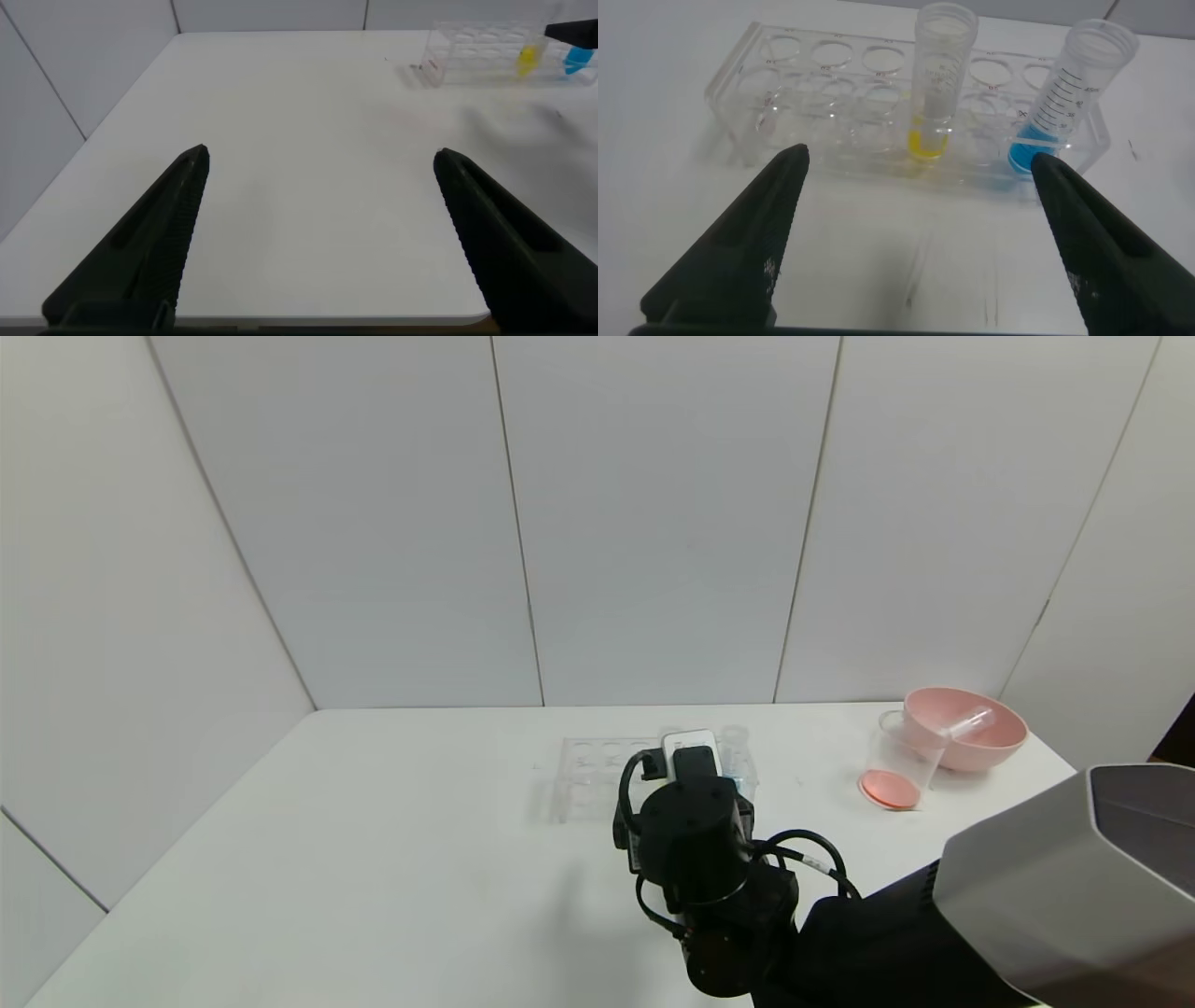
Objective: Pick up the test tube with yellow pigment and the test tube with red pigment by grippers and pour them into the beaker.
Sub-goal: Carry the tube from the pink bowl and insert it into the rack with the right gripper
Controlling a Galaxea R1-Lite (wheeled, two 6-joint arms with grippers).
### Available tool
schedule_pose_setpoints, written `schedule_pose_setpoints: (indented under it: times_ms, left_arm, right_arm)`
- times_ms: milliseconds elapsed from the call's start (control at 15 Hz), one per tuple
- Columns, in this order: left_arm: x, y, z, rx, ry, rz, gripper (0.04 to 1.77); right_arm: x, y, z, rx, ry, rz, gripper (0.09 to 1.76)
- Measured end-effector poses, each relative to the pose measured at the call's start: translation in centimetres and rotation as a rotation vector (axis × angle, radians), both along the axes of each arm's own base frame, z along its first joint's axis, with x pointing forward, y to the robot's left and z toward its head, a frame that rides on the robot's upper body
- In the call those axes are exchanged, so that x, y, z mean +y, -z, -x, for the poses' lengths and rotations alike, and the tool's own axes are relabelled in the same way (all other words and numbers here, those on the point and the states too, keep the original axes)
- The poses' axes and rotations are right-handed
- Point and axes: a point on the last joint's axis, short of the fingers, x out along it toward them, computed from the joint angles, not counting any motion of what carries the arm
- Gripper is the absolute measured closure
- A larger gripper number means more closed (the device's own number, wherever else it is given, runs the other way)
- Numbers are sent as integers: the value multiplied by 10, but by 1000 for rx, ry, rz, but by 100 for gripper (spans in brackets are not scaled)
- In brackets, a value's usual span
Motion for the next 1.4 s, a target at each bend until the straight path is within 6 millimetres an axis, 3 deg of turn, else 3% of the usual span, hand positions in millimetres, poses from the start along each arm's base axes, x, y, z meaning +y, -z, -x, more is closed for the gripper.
schedule_pose_setpoints:
  times_ms: [467, 800, 1400]
  left_arm:
    - [0, 0, 0, 0, 0, 0, 9]
    - [0, 0, 0, 0, 0, 0, 9]
    - [0, 0, 0, 0, 0, 0, 9]
  right_arm:
    - [5, 8, -46, -4, 47, -12, 15]
    - [11, 16, -56, 6, 6, -25, 14]
    - [3, 16, -71, -5, 37, -37, 14]
